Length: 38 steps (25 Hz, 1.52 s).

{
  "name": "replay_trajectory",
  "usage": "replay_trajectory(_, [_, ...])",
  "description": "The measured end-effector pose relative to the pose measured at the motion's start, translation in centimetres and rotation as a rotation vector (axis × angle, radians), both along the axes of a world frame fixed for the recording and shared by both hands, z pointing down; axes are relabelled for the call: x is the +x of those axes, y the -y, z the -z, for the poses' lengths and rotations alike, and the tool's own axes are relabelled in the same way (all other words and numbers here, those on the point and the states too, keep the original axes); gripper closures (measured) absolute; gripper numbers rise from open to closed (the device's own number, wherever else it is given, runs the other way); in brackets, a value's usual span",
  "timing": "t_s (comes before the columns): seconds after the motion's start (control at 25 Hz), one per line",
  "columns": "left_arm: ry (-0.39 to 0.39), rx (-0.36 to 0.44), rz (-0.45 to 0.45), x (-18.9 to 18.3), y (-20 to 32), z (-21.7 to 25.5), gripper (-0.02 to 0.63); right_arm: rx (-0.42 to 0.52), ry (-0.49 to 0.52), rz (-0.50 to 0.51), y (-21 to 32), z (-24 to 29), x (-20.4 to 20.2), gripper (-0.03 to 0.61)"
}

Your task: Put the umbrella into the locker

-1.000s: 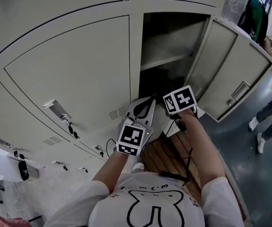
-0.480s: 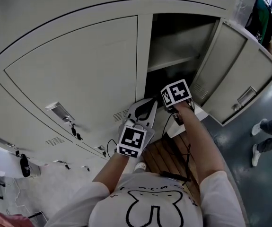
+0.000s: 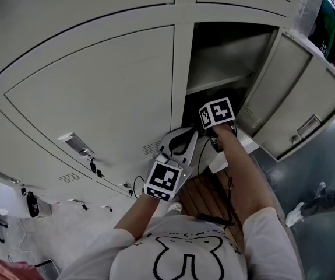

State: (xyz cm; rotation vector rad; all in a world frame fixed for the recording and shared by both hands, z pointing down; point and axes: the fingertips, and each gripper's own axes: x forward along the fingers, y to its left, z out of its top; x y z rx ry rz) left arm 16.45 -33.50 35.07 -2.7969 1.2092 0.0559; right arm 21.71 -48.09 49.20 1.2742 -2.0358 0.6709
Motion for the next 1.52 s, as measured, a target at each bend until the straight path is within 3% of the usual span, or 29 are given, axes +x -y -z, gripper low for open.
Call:
replay_trajectory(0.36, [0.013, 0.002, -0.003, 0.3, 0.1, 0.0, 0.611, -0.008, -0.005, 0.018, 1.8, -0.3, -0.3, 0.313])
replay_trajectory(0.92, [0.023, 0.002, 0.018, -0.1, -0.4, -0.1, 0.611, 0.058, 0.014, 0.022, 2.2, -0.1, -0.5, 0.299])
replay_trajectory(1.16, [0.030, 0.005, 0.006, 0.3, -0.9, -0.2, 0.611, 0.124, 0.093, 0.048, 1.7, 1.3, -0.4, 0.224])
replay_trajectory(1.52, [0.024, -0.001, -0.012, 1.0, -1.4, -0.3, 0.611, 0.232, 0.184, 0.070, -0.8, 4.2, 0.4, 0.218])
